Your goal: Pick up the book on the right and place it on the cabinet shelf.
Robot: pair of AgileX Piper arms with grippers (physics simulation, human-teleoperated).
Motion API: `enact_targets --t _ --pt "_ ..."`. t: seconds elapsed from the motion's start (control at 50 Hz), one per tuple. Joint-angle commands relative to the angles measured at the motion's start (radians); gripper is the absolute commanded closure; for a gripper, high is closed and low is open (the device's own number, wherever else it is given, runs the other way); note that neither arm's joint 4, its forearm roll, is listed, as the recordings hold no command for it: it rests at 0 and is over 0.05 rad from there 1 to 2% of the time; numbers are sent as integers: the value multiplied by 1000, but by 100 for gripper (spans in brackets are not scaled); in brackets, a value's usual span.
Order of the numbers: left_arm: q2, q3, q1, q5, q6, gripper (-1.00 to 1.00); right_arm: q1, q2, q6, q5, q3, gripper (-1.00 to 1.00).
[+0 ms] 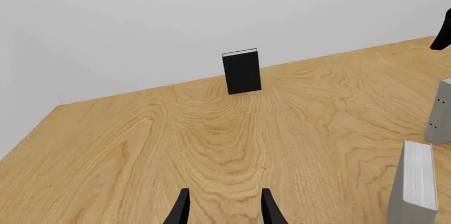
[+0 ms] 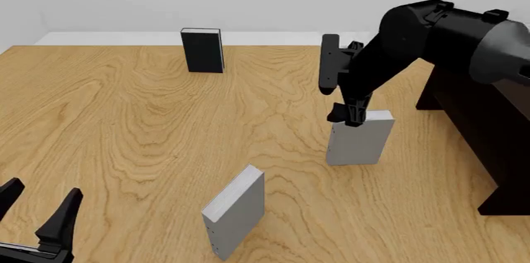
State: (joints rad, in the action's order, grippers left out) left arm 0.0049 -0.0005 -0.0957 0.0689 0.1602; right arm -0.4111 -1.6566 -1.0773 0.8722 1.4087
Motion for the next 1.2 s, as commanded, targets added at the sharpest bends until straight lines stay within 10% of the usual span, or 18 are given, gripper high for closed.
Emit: enact_targets --t 0.02,1.2 --pt "-1 0 -2 8 5 -100 -6 -18 31 -21 -22 -100" --pt "4 0 -2 39 18 -100 86 -96 16 -133 -142 -100"
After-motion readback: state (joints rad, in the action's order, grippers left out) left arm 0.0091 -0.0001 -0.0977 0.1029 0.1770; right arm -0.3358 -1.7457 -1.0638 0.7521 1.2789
